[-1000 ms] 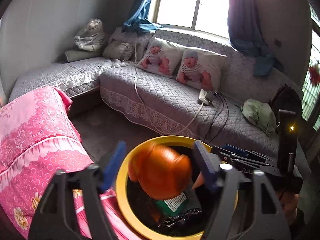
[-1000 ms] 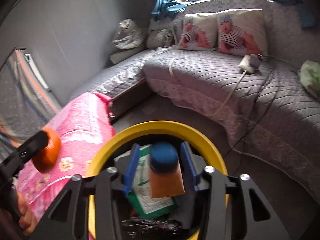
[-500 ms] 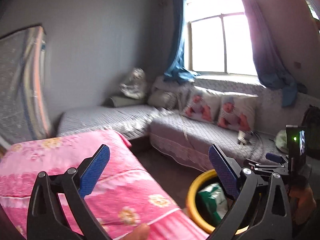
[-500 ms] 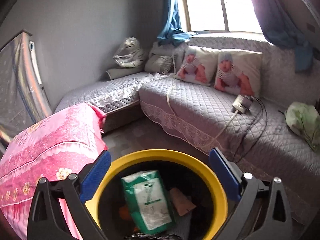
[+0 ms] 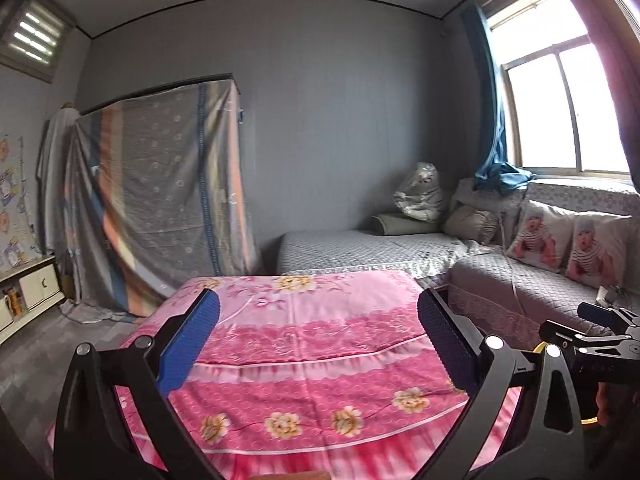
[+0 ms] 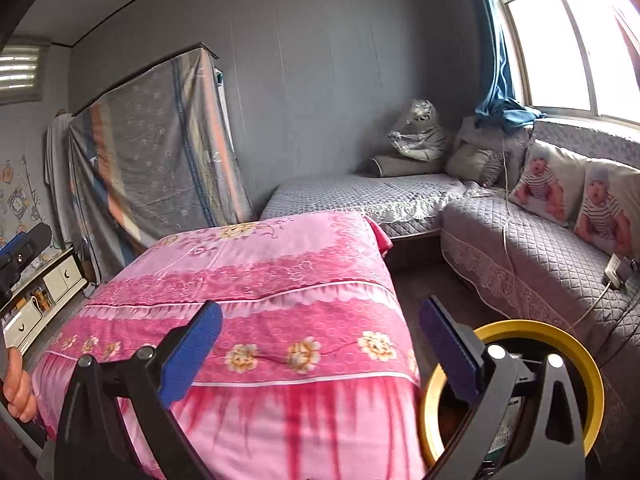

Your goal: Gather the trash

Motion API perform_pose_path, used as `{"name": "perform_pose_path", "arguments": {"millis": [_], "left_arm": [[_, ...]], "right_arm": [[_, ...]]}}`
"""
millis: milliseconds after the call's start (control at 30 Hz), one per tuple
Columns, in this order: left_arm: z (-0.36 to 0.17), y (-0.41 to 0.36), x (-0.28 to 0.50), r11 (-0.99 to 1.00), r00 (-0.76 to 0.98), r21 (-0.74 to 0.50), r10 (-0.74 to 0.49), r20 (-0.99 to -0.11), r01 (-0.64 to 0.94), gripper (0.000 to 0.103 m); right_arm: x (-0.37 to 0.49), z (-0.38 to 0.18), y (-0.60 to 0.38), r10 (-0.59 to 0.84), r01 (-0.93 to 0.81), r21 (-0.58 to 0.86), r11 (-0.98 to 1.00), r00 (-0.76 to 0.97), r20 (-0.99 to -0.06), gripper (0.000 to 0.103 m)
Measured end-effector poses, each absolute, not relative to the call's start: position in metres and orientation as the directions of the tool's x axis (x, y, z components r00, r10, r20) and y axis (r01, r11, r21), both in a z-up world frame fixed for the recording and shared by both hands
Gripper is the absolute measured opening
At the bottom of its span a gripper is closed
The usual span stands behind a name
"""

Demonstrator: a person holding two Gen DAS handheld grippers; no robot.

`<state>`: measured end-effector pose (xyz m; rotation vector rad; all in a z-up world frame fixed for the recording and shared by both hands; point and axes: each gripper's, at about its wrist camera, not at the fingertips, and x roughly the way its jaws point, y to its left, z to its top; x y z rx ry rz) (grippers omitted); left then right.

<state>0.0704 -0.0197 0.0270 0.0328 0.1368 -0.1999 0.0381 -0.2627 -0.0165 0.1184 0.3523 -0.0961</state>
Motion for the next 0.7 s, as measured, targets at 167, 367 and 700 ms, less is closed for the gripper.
{"name": "perform_pose_path", "arguments": {"millis": [167, 367, 700], "left_arm": [[0.017, 0.019, 0.054, 0.996, 0.976, -0.035, -0.084, -0.202, 0.078, 0.095], [0.004, 0.034, 0.037, 0.992, 0.968, -0.123, -0.064, -0.243, 0.035, 0.095], [0.004, 0.029, 0.025, 0.991, 0.973, -0.13, -0.062, -0.224, 0.033, 0.095]], "right_arm": [[0.025, -0.007, -0.22, -0.13, 0.153, 0.059, 0.987, 0.95, -0.284, 0.095], [0.005, -0.012, -0.197, -0.163, 0.172, 0.022, 0.985, 0.96, -0.228, 0.095], [-0.003, -0.021, -0.196, -0.198, 0.208, 0.019, 0.978, 0.951, -0.236, 0.095]]}}
